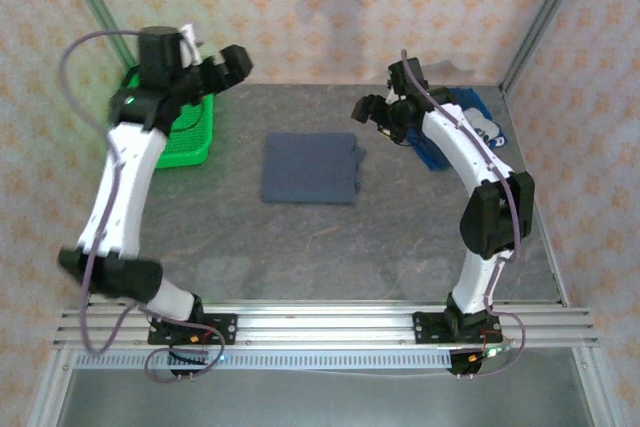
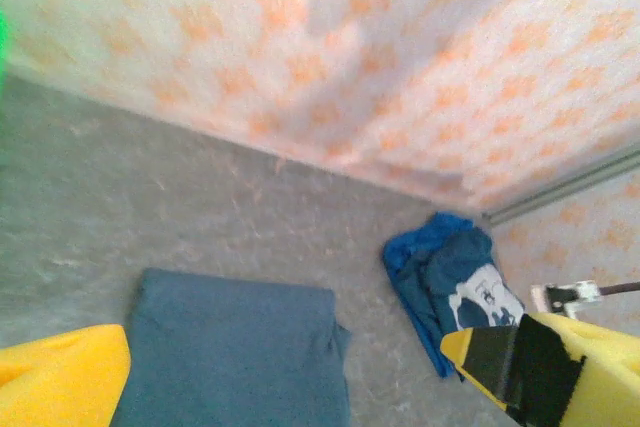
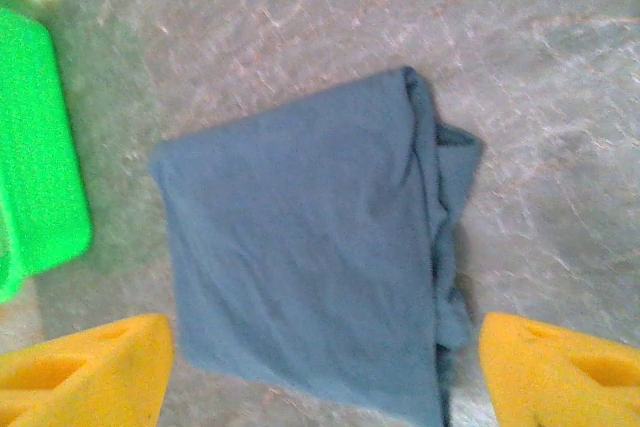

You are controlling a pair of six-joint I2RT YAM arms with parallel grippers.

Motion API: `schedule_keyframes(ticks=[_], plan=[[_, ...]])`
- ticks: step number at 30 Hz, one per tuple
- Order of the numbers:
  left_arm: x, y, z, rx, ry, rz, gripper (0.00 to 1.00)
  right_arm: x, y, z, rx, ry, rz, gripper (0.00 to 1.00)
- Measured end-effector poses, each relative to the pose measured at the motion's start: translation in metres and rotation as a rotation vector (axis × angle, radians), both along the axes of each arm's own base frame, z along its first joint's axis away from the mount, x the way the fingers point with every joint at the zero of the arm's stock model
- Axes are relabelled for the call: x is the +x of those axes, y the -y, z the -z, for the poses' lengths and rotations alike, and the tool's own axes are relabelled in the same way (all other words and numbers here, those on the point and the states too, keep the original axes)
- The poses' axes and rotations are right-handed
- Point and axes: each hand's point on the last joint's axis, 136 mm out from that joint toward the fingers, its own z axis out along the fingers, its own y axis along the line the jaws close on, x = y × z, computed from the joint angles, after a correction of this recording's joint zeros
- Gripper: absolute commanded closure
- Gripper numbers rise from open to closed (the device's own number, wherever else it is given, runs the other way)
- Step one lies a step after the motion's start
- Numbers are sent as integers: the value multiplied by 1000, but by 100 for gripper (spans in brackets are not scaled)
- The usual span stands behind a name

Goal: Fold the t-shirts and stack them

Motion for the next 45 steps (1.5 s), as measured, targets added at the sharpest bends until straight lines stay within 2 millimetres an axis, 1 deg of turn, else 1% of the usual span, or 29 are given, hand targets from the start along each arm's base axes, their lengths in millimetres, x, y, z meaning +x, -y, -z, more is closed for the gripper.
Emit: schedule_keyframes(ticks=[2, 3, 5, 6, 8, 10, 12, 13, 14, 16, 19, 21, 23, 27, 30, 34, 35, 37, 39, 42, 45], plan=[[-25, -9, -6, 26, 32, -27, 0, -7, -2, 14, -32, -32, -25, 18], [-35, -12, -3, 40, 33, -36, 0, -10, -4, 25, -45, -57, -37, 18], [-43, -16, 17, 55, -5, -50, 0, -13, -8, 47, -64, -105, -54, 18], [-45, -17, 31, 62, -35, -54, 0, -13, -11, 61, -75, -134, -61, 18], [-45, -19, 62, 76, -108, -61, 0, -13, -15, 86, -90, -182, -70, 18], [-49, -22, 100, 94, -205, -71, 0, -13, -18, 112, -107, -234, -75, 19], [-56, -26, 124, 103, -268, -80, 0, -13, -19, 134, -123, -275, -77, 19], [-60, -29, 131, 109, -287, -90, 0, -13, -20, 143, -128, -291, -78, 19], [-64, -30, 134, 112, -293, -94, 0, -12, -21, 150, -132, -303, -79, 19], [-73, -34, 135, 118, -287, -108, 0, -9, -24, 160, -134, -317, -80, 19], [-84, -38, 127, 127, -256, -129, 0, 0, -35, 164, -124, -307, -88, 20], [-90, -40, 124, 129, -240, -134, 0, 7, -46, 163, -117, -292, -98, 21], [-96, -40, 125, 130, -237, -136, 0, 15, -58, 161, -110, -272, -113, 23], [-103, -44, 138, 145, -259, -153, 0, 28, -81, 164, -115, -259, -140, 30], [-107, -46, 149, 155, -282, -160, 0, 30, -85, 166, -138, -269, -147, 32], [-112, -49, 155, 163, -292, -169, 0, 27, -78, 169, -174, -289, -137, 38], [-113, -49, 155, 164, -292, -170, 0, 26, -76, 169, -183, -293, -134, 42], [-115, -49, 156, 164, -290, -172, 0, 26, -74, 171, -198, -296, -131, 52], [-118, -49, 160, 164, -296, -172, 0, 26, -71, 174, -224, -303, -123, 67], [-120, -49, 166, 164, -309, -170, 0, 25, -65, 176, -249, -316, -101, 83], [-120, -48, 169, 156, -317, -168, 0, 34, -71, 172, -246, -282, -102, 96]])
